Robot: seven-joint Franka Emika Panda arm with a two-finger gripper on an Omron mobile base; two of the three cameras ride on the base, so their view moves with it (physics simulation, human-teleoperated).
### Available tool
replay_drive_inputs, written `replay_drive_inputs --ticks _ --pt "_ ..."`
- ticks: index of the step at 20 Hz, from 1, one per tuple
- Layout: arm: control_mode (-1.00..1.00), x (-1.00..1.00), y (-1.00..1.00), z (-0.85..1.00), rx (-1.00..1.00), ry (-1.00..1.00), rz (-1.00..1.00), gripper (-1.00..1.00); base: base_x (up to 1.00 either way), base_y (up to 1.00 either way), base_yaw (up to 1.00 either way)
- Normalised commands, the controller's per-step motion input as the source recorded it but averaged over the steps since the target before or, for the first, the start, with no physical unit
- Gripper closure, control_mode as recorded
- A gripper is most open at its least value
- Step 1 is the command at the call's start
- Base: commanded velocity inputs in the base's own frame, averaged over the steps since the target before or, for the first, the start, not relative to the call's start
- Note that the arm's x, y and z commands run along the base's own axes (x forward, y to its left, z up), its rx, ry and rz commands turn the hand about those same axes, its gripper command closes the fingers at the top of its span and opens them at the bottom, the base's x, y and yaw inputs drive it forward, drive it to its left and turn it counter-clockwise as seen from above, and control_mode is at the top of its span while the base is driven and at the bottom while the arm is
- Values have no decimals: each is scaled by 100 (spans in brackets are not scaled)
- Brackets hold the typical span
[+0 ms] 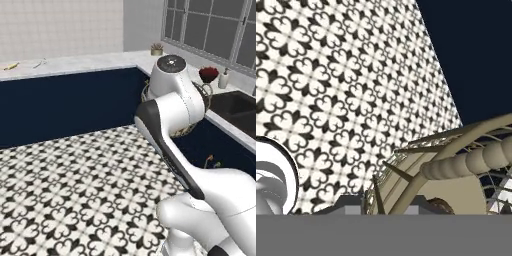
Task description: Open the cabinet, pick up the bread from the cabinet and place it in the basket. Then move the basket to the dining counter.
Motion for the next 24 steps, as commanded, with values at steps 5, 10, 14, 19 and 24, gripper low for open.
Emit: replay_drive_inputs --ticks 5,10,14,19,24 --pt "100 0 0 0 0 0 0 100 100 48 21" --pt "100 0 0 0 0 0 0 100 100 43 14" --pt "100 0 0 0 0 0 0 100 100 37 10" --pt "100 0 0 0 0 0 0 100 100 24 7" --pt "100 0 0 0 0 0 0 100 100 19 2"
